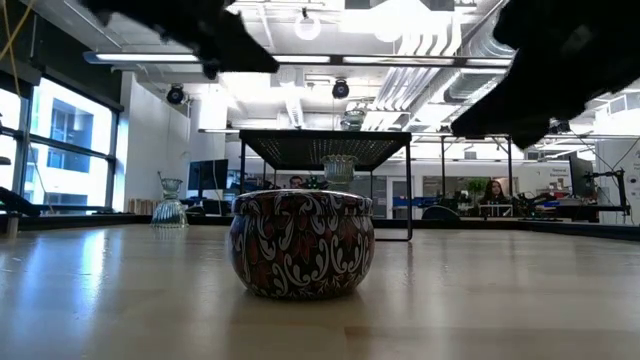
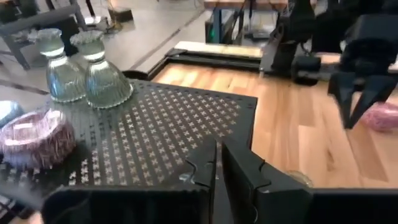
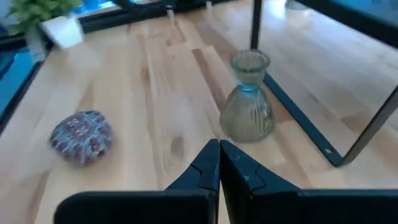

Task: Pick & Place candle stick holders
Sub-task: Put the green glass candle holder on the shelf aligned with the other green glass candle holders

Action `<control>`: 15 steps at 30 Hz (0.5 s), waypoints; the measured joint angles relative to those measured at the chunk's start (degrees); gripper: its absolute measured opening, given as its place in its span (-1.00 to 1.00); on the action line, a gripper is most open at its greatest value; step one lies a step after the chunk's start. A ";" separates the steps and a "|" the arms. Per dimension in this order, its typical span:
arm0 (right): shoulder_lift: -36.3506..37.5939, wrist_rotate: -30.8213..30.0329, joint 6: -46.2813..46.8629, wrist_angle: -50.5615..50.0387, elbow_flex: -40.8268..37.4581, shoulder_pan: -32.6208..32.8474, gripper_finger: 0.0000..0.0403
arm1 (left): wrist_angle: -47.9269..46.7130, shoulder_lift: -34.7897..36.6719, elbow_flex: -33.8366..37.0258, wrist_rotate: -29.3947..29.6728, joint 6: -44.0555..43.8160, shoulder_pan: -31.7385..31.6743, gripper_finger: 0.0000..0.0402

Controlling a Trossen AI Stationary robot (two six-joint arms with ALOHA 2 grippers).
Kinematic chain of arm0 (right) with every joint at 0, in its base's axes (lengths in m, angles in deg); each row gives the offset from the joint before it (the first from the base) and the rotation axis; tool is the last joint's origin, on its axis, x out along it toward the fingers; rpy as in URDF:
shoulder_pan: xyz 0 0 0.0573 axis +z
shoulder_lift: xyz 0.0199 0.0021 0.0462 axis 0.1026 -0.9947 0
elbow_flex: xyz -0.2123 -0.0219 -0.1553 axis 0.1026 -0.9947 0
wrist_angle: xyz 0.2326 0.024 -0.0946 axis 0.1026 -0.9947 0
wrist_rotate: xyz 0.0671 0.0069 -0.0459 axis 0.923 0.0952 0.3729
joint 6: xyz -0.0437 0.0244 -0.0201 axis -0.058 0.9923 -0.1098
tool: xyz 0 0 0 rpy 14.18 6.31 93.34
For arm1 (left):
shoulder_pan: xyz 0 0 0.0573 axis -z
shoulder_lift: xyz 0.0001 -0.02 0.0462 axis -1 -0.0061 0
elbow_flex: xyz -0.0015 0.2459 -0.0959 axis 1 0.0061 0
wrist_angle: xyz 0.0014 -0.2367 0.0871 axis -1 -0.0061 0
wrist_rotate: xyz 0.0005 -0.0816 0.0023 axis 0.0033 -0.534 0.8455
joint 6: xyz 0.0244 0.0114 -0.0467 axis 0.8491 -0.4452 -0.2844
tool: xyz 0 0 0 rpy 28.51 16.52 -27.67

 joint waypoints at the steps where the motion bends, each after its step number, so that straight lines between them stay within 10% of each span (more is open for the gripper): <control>1: -1.65 -0.41 0.76 0.84 0.93 -0.44 -1.00 | 1.96 1.20 2.16 0.76 -0.66 0.56 -0.87; 8: -10.35 0.82 4.69 -0.15 10.17 -5.00 -0.85 | 15.77 4.64 15.12 1.03 -2.56 2.09 -0.97; 15: -14.79 -1.11 4.76 -8.59 18.19 -8.05 -0.18 | 21.79 4.68 20.99 0.64 -5.34 1.98 -0.99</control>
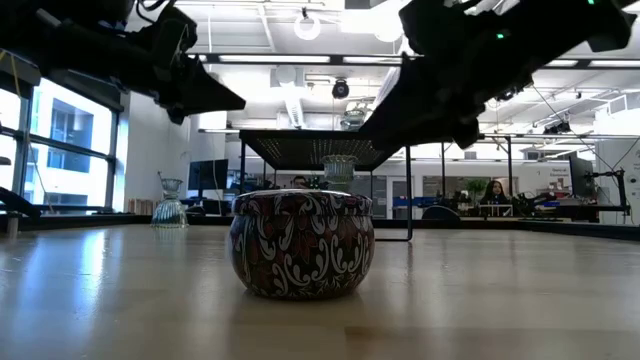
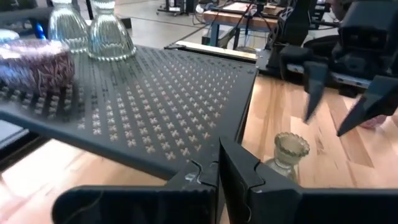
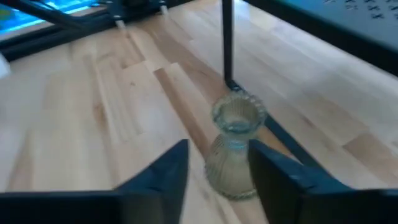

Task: Pick & Place candle stick holders
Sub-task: Put the green glass candle holder on the shelf aligned with the other green glass candle holders

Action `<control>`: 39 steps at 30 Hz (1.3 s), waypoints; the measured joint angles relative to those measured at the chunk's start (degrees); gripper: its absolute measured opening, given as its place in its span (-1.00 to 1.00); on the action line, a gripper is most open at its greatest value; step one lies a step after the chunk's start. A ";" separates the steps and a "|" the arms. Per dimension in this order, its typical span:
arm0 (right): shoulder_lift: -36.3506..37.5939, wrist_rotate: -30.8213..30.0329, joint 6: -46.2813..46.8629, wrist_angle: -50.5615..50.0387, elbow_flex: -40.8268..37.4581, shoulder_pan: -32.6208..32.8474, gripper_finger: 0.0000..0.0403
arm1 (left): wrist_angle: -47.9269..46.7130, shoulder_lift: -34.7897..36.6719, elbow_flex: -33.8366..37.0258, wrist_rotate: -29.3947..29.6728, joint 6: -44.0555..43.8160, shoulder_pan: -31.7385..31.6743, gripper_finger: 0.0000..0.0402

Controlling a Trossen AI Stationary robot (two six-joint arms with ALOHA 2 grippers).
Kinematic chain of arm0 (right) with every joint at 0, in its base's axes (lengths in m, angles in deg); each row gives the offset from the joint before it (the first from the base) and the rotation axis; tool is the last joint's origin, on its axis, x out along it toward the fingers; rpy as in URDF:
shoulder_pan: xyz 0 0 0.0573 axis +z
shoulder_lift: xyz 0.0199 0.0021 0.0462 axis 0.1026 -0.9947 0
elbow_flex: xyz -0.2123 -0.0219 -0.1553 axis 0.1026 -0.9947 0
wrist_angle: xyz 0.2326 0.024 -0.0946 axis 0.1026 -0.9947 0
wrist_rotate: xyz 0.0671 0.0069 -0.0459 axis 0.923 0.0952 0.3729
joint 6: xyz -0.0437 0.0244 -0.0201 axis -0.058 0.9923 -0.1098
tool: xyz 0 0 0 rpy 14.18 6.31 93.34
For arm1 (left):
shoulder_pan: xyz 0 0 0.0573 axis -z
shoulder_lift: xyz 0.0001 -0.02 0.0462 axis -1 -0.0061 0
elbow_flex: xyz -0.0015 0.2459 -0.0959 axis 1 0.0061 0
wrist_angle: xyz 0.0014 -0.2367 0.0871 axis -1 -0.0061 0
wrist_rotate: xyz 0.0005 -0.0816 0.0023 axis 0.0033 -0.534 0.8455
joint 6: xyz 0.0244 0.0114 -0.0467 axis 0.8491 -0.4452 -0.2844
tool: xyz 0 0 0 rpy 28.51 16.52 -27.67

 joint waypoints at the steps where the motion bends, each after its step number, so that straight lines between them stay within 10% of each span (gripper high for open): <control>1: -0.57 -0.64 -0.01 -1.02 0.81 -0.31 -0.07 | 0.00 0.00 0.26 -0.05 -0.36 0.00 -0.99; 7: -4.04 -0.64 -0.01 -1.59 3.90 -3.00 0.46 | -0.24 -0.02 0.51 -1.17 -0.55 0.00 -0.99; 14: -8.12 0.53 -5.11 4.66 4.16 -5.92 0.54 | -0.30 -0.06 0.51 -1.43 -0.55 0.00 -1.00; 39: -9.48 3.53 -13.99 11.00 4.11 -3.49 -0.27 | -0.38 -0.07 0.49 -1.30 -0.53 -0.02 -1.00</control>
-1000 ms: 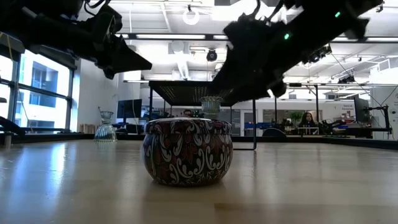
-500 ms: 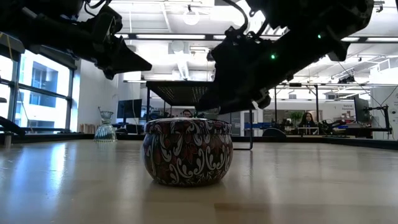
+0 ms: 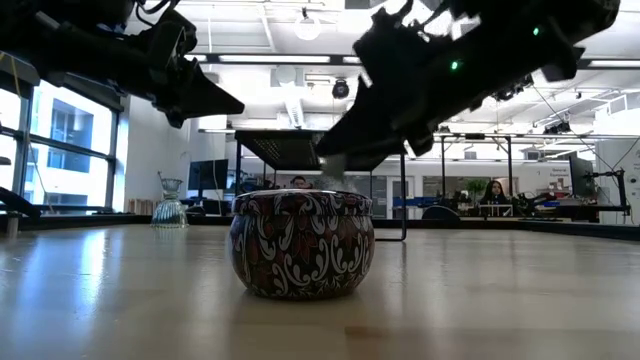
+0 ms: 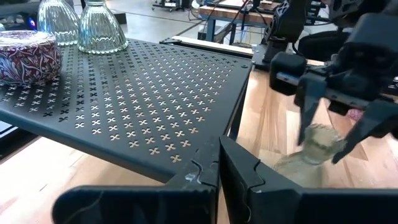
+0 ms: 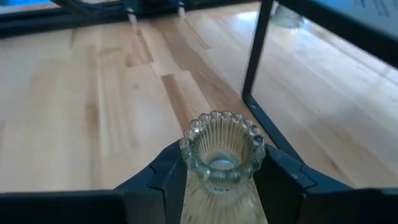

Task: Pick & Place candle stick holders
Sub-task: Put the green glass candle holder on the shelf aligned with the other green glass candle holders

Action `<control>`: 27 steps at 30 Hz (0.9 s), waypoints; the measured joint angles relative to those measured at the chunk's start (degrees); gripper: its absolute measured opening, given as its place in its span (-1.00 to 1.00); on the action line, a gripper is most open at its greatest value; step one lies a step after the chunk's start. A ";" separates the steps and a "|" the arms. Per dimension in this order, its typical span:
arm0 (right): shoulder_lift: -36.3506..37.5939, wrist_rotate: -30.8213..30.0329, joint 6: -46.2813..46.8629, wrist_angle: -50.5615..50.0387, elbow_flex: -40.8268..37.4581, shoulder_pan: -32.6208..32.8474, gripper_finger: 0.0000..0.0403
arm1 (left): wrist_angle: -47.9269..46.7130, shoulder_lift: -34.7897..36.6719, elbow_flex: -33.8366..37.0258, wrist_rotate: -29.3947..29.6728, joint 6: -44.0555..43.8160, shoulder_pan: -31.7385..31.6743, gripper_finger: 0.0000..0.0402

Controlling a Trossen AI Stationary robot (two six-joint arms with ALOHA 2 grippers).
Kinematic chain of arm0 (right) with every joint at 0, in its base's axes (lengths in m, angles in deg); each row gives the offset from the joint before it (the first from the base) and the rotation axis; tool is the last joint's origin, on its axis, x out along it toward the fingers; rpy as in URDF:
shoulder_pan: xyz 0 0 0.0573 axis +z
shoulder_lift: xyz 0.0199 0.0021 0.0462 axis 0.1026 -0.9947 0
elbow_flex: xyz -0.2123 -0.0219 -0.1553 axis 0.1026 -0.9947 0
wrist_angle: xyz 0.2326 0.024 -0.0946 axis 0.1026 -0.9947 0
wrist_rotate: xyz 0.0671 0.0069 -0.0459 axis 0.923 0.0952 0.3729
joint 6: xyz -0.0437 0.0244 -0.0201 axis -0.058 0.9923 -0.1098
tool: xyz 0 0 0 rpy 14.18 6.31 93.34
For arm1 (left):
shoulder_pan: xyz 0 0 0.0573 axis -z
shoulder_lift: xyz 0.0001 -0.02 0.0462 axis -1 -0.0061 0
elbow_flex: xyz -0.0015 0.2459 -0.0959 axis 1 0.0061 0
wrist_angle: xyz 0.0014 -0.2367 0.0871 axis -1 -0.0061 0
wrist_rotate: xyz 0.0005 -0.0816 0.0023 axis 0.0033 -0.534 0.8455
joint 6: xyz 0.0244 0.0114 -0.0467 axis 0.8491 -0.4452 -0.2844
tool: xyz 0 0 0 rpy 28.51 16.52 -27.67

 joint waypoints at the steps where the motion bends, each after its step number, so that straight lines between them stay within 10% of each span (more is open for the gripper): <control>1: 0.53 0.22 -0.05 -0.35 -0.02 0.24 -0.27 | -0.02 0.00 0.00 0.02 0.00 0.00 -1.00; 27: 25.40 -0.15 -5.70 -13.86 -0.02 -1.62 -0.29 | -1.66 0.00 -0.04 0.38 -1.49 0.00 -1.00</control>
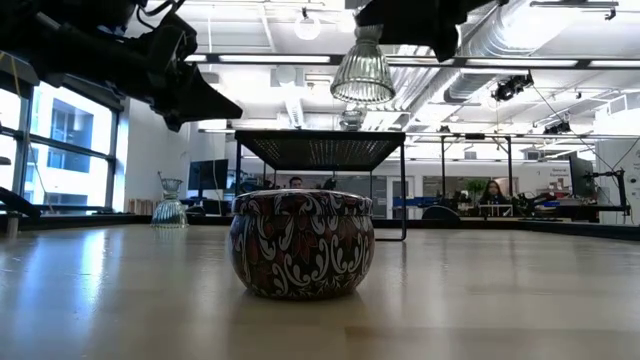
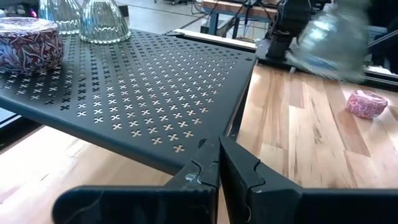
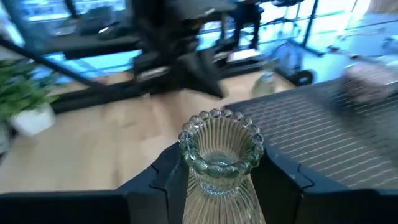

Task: Pick & Place candle stick holders
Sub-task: Put the green glass candle holder on the shelf aligned with the other green glass candle holders

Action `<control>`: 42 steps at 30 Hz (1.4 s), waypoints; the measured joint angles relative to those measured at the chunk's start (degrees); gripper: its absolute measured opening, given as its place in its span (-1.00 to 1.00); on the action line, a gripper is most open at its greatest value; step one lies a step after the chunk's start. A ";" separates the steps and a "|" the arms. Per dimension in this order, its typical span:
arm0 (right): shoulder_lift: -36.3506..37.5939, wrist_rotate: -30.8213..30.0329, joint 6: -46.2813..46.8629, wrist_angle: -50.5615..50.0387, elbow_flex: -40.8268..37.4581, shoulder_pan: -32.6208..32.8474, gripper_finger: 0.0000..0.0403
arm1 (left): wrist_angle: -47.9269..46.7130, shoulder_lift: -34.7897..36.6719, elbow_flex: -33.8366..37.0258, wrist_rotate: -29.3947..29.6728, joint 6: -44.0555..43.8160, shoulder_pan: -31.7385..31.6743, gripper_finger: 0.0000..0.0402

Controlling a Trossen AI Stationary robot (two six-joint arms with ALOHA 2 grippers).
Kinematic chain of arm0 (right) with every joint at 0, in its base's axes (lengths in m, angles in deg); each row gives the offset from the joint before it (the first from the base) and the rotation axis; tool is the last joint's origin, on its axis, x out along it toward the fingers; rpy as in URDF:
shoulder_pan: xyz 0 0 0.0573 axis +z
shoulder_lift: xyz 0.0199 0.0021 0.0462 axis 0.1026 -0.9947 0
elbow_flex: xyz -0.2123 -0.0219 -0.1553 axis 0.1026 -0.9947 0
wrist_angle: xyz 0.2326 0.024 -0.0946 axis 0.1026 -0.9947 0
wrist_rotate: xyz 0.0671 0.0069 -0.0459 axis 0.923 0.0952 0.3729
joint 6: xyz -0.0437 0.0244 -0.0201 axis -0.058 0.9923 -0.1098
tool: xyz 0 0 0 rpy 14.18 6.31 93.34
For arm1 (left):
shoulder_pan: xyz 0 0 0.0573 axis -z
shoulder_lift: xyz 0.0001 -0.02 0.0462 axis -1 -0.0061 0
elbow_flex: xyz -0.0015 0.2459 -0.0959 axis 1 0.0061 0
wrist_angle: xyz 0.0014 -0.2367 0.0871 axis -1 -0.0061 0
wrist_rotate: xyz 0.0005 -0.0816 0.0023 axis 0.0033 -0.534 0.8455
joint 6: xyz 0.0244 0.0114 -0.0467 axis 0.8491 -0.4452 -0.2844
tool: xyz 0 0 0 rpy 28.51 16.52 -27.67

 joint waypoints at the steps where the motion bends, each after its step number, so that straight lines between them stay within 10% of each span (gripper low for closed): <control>1: 0.62 0.08 -0.68 -0.10 0.00 -1.44 -0.29 | 0.00 0.00 0.00 0.10 0.00 0.00 -1.00; 19: 1.57 23.09 -6.87 -1.79 0.00 -32.03 -0.26 | 0.02 0.00 0.00 0.23 0.13 0.00 -1.00; 42: -3.41 25.59 -11.50 3.15 0.02 -36.65 -0.26 | 0.20 0.00 0.00 0.19 0.13 0.00 -1.00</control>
